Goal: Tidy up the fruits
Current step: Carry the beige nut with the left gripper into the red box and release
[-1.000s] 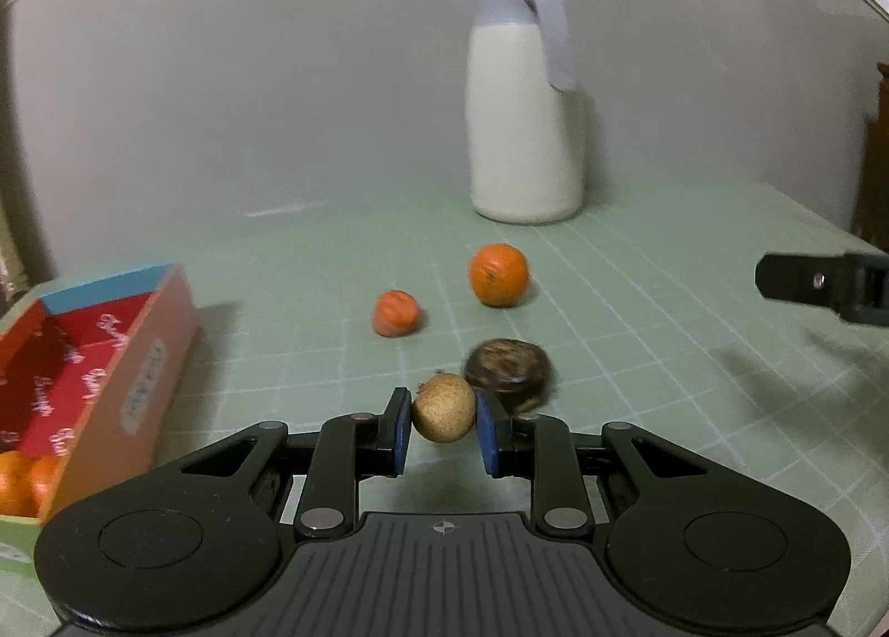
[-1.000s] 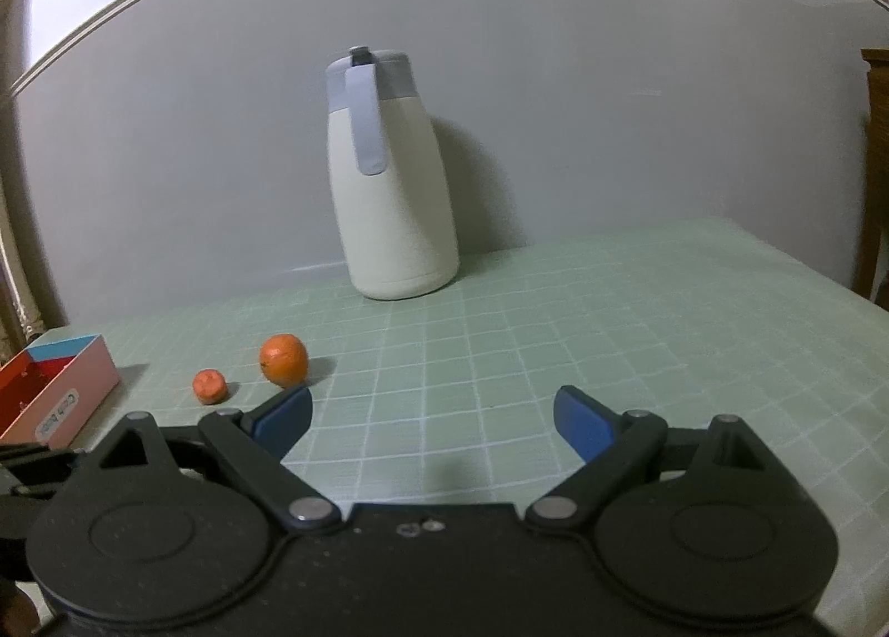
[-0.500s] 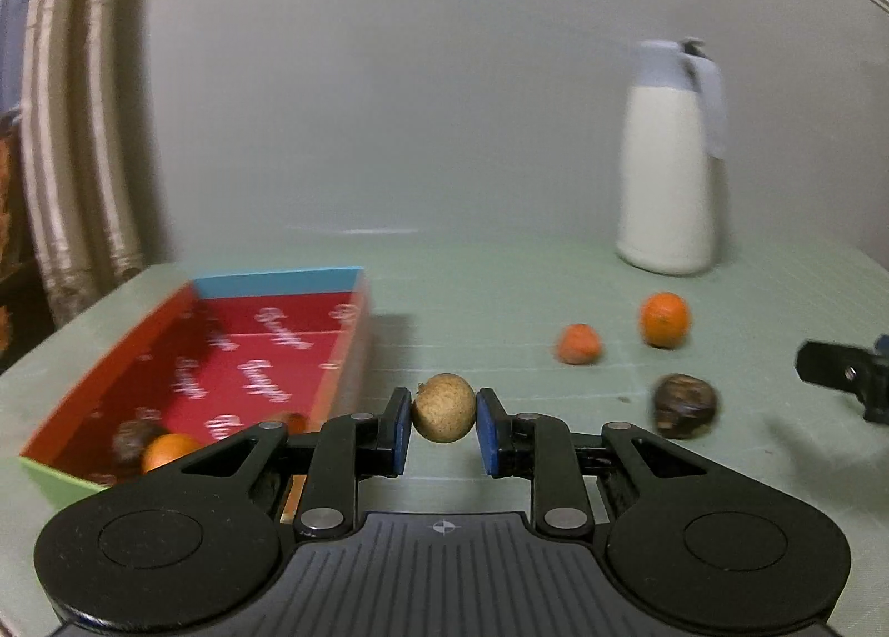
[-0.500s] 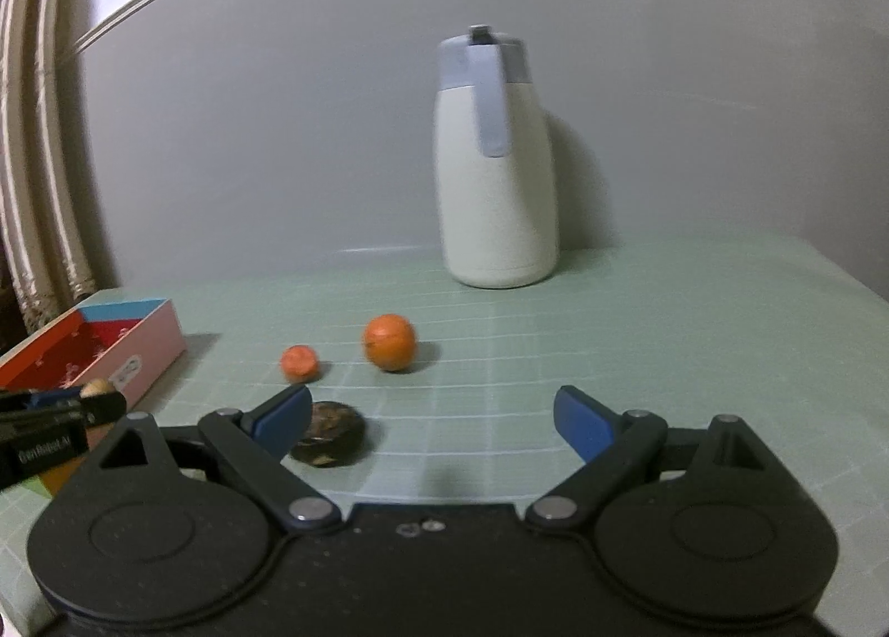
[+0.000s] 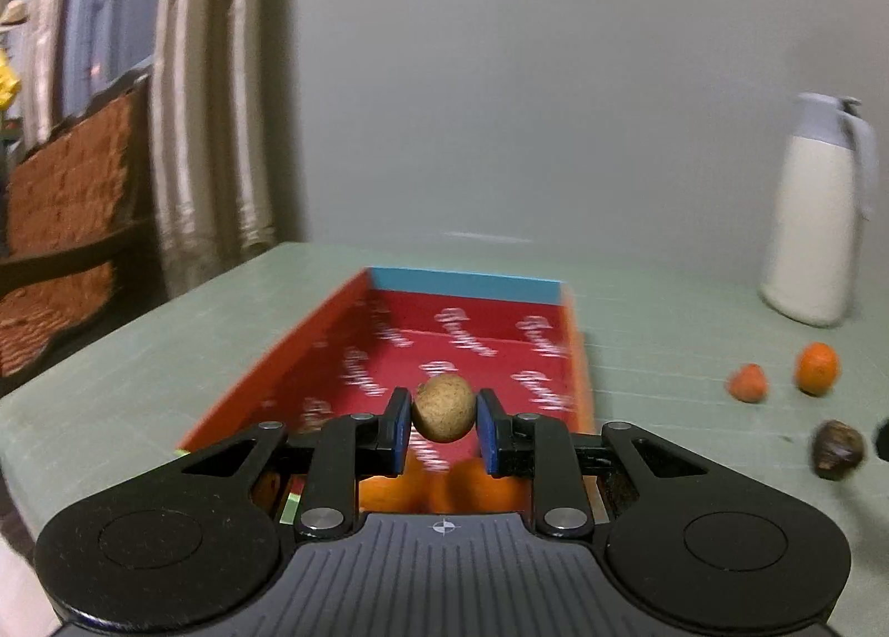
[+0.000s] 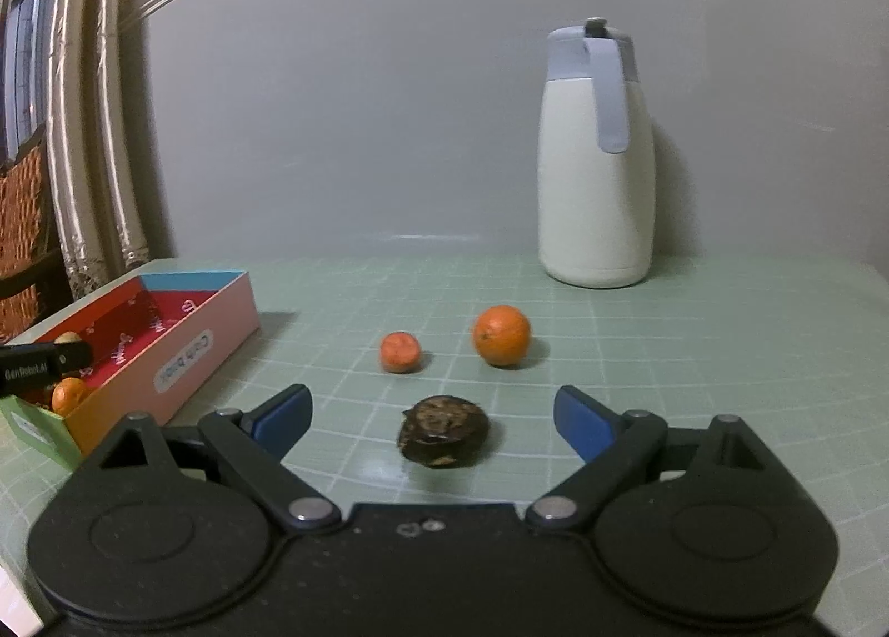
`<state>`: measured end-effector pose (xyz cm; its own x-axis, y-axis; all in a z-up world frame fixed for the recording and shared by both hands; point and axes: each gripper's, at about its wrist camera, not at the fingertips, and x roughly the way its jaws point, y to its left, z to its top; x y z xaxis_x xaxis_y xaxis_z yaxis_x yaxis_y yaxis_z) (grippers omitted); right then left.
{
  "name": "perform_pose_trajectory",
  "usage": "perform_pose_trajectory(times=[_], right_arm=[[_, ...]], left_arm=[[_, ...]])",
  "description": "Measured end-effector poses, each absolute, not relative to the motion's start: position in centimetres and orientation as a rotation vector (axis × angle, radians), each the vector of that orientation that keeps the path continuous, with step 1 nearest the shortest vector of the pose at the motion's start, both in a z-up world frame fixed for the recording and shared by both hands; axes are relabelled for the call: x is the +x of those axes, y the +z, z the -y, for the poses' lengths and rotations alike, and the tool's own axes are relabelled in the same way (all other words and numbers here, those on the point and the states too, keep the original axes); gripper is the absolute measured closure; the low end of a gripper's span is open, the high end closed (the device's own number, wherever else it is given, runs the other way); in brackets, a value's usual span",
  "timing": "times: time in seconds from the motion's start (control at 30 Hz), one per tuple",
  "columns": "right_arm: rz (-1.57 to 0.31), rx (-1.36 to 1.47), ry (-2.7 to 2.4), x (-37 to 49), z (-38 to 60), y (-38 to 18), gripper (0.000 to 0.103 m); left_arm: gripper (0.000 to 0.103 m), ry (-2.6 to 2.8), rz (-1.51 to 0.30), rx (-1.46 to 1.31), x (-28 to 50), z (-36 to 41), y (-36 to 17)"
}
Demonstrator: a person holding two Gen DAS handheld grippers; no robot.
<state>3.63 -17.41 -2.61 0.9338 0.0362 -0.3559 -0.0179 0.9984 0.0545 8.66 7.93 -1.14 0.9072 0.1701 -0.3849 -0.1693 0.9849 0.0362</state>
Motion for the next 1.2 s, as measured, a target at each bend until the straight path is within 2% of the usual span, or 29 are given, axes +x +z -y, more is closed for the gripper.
perform_pose_trajectory(times=[0.3,1.03,1.1,1.17,1.2], right_arm=[[-0.370,0.045,0.056,4.1,16.1,-2.8,0.009],[-0.368,0.025,0.113,5.0,13.4,-2.7,0.009],[-0.368,0.020,0.118,5.0,13.1,-2.7,0.009],[-0.367,0.016,0.122,5.1,12.9,-2.6,0.009],[-0.366,0.015,0.123,5.1,12.8,-2.6,0.009]], left_arm=[[0.078,0.313,-0.449,-0.048,9.9,-11.4,-2.2],[0.076,0.325,-0.459,-0.020,9.6,-11.7,-2.3],[0.067,0.318,-0.460,-0.019,9.6,-11.7,-2.2],[0.026,0.331,-0.442,-0.006,9.3,-11.4,-2.1],[0.020,0.315,-0.433,-0.006,9.1,-11.2,-2.0]])
